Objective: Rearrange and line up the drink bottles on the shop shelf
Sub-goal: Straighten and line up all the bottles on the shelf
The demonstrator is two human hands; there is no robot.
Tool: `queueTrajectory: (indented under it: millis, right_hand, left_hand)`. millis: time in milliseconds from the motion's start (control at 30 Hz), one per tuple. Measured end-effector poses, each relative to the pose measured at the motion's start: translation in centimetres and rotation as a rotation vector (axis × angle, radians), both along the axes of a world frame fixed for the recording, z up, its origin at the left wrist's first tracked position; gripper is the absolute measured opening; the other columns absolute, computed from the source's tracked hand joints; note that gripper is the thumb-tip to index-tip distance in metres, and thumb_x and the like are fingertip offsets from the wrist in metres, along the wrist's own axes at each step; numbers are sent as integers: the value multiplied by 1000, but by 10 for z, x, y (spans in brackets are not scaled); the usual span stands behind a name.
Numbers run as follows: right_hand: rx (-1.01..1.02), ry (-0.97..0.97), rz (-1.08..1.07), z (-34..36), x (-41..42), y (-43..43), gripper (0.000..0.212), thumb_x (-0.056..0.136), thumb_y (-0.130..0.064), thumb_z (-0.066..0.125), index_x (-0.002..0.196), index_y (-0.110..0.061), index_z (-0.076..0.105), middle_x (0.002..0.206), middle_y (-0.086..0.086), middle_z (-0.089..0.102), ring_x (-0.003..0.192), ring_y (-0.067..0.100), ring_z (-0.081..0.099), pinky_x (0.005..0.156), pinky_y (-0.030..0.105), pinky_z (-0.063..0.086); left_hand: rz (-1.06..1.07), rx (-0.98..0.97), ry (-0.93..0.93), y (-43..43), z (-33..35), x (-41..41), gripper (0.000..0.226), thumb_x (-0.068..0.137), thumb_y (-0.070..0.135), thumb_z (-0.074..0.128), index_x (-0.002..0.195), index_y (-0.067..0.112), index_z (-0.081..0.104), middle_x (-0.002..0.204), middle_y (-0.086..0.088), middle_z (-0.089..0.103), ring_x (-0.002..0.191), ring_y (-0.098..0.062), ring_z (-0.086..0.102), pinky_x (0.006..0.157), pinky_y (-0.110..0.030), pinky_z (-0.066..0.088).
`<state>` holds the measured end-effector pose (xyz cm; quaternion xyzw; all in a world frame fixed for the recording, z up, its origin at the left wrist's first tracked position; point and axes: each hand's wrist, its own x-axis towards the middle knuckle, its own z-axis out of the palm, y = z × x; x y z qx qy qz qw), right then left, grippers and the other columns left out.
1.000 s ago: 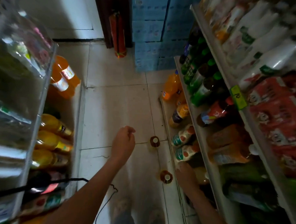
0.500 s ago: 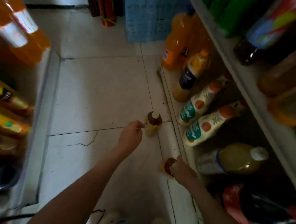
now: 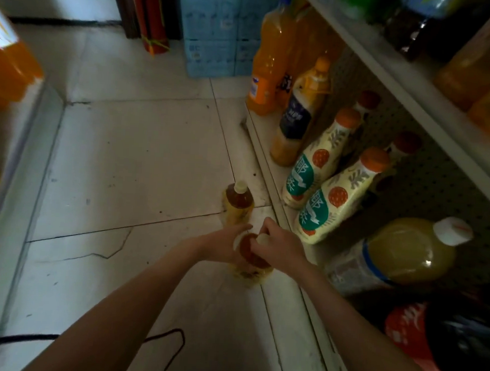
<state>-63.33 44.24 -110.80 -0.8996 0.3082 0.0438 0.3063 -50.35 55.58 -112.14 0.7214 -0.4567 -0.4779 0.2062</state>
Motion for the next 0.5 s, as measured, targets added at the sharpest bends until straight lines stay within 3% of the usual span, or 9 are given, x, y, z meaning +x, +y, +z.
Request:
queueTrajectory:
  millis: [100,133,233,333,367,433,500]
  right_hand:
    - [51,-136,13,26,30,2,28,71,-53,55,72,-30,38,67,-8,56,65,14,56,56,32,44]
    - [88,-189,12,34,40,3,27,71,-51,57,72,-30,39,68,-9,56,68,14,57,57,33,45]
    - [232,-325,17,47,74,1,23,72,-49,62,73,-32,46,69,-11,54,68,9,54,58,33,45]
    - [394,-318,71,45,110,-11,29,79,-58,58,94,-33,54,76,-7,51,71,9,54,60,28,43]
    - [362,-260,60,37,120,-17,40,82,-60,54,107,-30,52,85,-5,53,81,12,57,65,28,43]
    - [169,-51,-22,15,137,-25,63,85,-59,50,133,-20,37,123,3,49,111,24,52,82,35,45]
    - [-89,113,-65,-9,148,-25,69,86,-56,50,138,-15,30,141,12,34,119,32,46,88,40,46]
  left_hand:
    - [112,-138,16,9,-1,12,100,57,33,86,134,38,21,117,30,46,101,14,50,81,-4,42]
    - [189,-196,9,12,0,17,98,54,34,87,128,40,23,108,32,50,93,19,52,71,-1,43]
    - [464,-291,31,20,4,35,79,43,45,88,102,38,36,102,18,59,88,9,60,65,-14,52]
    - [789,-347,101,31,3,51,79,37,47,88,98,30,42,100,9,62,88,-5,63,65,-25,53]
    - [900,-355,156,37,2,55,79,38,43,89,99,26,43,100,7,62,89,-8,64,63,-24,51]
    - [1105,-348,279,51,-1,67,76,47,31,92,103,20,44,102,1,62,90,-14,65,61,-25,50]
    - [1240,-334,342,65,-3,80,72,53,23,91,107,15,44,103,-4,63,89,-19,66,60,-29,52]
